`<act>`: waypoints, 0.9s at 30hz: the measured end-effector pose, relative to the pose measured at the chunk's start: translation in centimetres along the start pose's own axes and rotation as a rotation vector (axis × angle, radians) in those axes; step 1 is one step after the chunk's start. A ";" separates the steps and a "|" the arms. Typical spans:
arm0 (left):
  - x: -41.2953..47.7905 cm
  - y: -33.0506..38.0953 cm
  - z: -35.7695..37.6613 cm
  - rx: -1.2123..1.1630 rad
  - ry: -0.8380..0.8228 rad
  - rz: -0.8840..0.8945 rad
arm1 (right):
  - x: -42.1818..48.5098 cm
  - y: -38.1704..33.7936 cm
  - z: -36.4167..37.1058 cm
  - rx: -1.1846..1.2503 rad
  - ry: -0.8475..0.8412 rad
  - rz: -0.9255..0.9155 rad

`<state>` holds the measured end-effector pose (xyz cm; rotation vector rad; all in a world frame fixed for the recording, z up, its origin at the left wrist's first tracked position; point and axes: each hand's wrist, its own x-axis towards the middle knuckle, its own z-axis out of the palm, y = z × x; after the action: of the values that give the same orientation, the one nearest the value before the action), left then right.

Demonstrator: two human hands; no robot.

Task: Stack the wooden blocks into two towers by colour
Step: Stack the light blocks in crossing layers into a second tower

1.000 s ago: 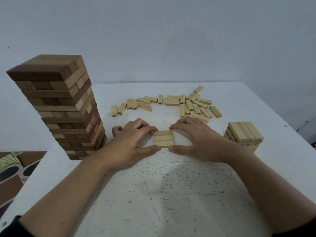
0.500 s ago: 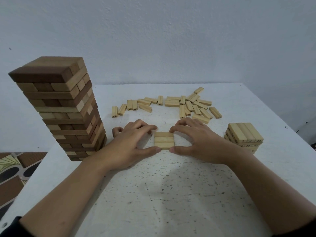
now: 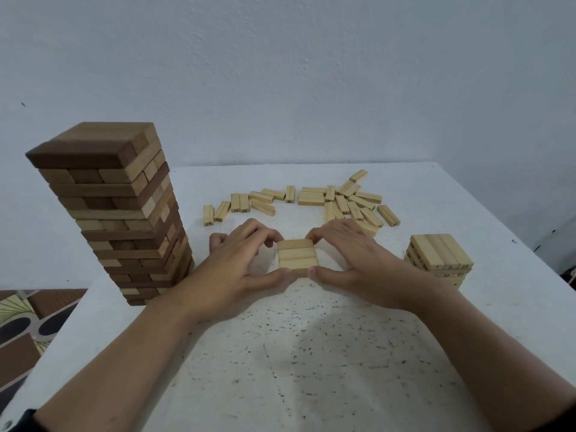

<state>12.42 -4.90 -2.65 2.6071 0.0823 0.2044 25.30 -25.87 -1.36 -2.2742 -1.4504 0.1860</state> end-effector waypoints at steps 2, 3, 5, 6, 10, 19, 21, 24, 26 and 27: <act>0.0 0.2 -0.3 -0.036 0.034 0.000 | -0.1 -0.4 -0.5 0.017 0.043 -0.011; -0.1 0.5 -0.5 -0.051 0.061 0.010 | -0.2 -0.7 -0.8 0.018 0.062 -0.014; -0.1 1.1 -1.1 -0.071 0.111 0.041 | -0.4 -1.1 -1.6 0.011 0.100 -0.021; 0.0 1.6 -1.5 -0.077 0.128 0.055 | -0.5 -1.3 -2.2 0.002 0.122 -0.025; 0.4 3.2 -2.5 -0.064 0.159 0.084 | -1.3 -1.6 -4.1 -0.035 0.182 -0.036; 3.7 8.4 -1.0 -0.061 0.132 0.115 | -4.8 3.0 -8.4 0.136 0.151 0.054; 4.5 9.9 0.0 -0.070 0.133 0.126 | -5.8 4.7 -9.0 0.224 0.133 0.109; 5.5 11.8 1.6 -0.093 0.141 0.135 | -7.2 6.9 -9.5 0.261 0.122 0.132; 6.0 12.6 2.6 -0.107 0.142 0.129 | -7.9 7.9 -9.6 0.281 0.111 0.145; 6.3 13.0 3.1 -0.114 0.138 0.128 | -8.4 8.4 -9.7 0.286 0.109 0.152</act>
<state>19.39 -17.05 2.12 2.4838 -0.0468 0.4225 31.84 -39.10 2.81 -2.1235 -1.1189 0.2912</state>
